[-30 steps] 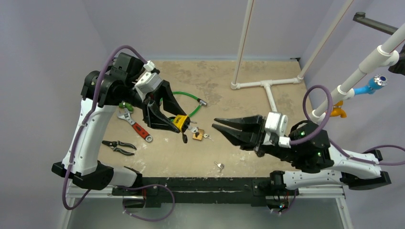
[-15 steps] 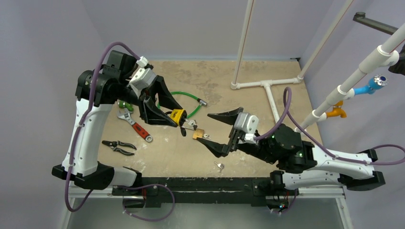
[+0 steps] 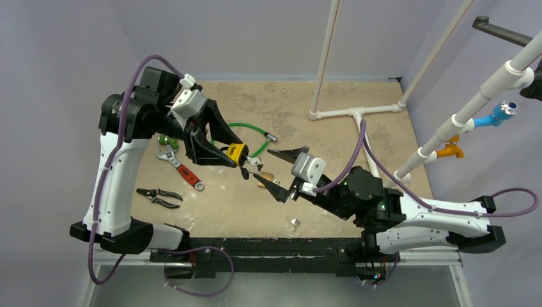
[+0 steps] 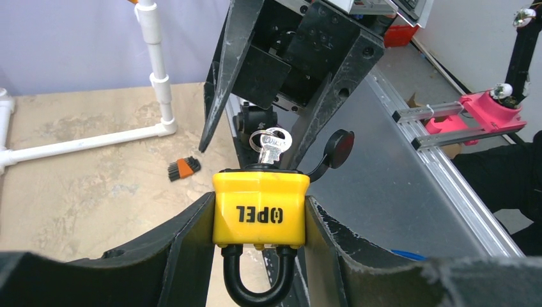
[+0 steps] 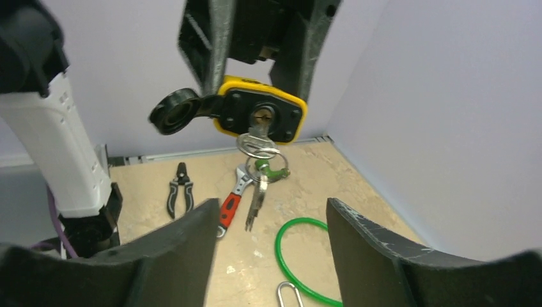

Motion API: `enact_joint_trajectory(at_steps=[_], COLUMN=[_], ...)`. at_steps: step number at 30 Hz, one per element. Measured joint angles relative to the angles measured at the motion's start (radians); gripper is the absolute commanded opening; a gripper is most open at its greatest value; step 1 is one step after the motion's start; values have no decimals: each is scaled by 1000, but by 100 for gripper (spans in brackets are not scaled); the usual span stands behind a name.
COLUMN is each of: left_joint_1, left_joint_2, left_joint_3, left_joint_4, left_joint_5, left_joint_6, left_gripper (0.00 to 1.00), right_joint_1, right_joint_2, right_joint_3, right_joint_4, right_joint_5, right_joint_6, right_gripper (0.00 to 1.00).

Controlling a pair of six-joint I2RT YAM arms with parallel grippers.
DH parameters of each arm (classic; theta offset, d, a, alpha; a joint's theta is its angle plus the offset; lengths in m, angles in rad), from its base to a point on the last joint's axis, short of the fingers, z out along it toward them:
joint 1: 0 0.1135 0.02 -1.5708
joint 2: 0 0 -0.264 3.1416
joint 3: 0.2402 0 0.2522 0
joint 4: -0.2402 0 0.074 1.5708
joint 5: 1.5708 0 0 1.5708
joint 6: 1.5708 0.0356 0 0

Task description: Unlock with the key

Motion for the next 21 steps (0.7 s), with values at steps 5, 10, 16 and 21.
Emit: enact_joint_trajectory(at_steps=[5,10,16,21], left_joint_1=[27,66,90,114], left_joint_2=[0,7,14,38], left_joint_3=[11,47,29,12], left_joint_4=[0,1,-1,8], left_joint_5=[0,2,6,8], left_joint_6=[11,7,29,50], left_gripper=[0,0,0,0], right_joint_1=[0,-1,-2,-4], right_joint_2=[-9,-23,113,181], right_joint_3=[-23,-56,30,35], right_joint_4=[78,122,83,19], right_joint_5=[137,240,404,464], right_joint_6=[28,93,171,253], right_gripper=[9,0,0,9])
